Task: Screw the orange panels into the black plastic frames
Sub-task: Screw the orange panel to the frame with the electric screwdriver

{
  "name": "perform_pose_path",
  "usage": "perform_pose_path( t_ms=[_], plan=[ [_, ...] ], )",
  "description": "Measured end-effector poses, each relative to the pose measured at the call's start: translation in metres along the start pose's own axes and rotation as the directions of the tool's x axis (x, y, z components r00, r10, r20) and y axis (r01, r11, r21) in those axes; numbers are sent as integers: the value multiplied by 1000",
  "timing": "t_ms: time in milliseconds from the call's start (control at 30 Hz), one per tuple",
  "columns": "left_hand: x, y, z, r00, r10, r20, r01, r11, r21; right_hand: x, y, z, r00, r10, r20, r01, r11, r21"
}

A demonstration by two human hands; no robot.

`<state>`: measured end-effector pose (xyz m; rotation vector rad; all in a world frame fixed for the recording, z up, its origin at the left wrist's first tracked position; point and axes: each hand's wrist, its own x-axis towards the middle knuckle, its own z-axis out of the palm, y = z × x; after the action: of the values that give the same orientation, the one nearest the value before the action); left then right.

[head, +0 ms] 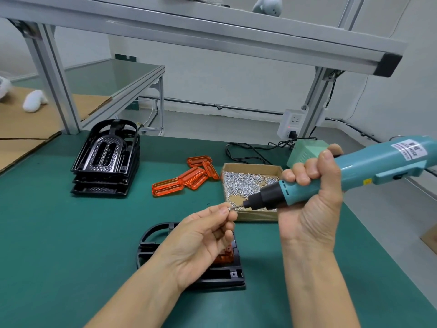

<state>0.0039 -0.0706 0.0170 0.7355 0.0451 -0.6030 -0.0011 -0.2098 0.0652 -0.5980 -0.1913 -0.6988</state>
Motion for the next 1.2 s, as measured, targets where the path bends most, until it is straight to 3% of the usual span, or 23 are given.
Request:
perform_pose_path(
  t_ms=[200,333,500,667,833,1100,1133,1200],
  plan=[
    [1,-3,-1,998,52,-32,-51,998,42,-1,1,0,1000,-14,14,14,1000,-23],
    [1,-8,-1,980,177,-91,-164,978,128,-4,2,3,998,-59,32,61,996,-61],
    [2,-15,0,897,412,-161,-335,871,359,-9,9,10,990,-125,65,132,985,-112],
    [1,-12,-1,830,543,-126,-414,752,513,-9,15,11,992,-113,48,118,988,-98],
    [-1,-8,-2,838,542,-57,-417,705,573,-6,13,11,994,-104,39,107,990,-97],
    [-4,13,-11,914,402,51,-320,638,700,2,3,7,997,-41,65,47,994,-94],
    [-4,18,-15,914,403,46,-304,606,736,3,3,5,997,-26,76,34,994,-106],
    [-2,26,-23,901,430,55,-240,391,888,3,2,2,994,15,108,2,988,-158]
  ],
)
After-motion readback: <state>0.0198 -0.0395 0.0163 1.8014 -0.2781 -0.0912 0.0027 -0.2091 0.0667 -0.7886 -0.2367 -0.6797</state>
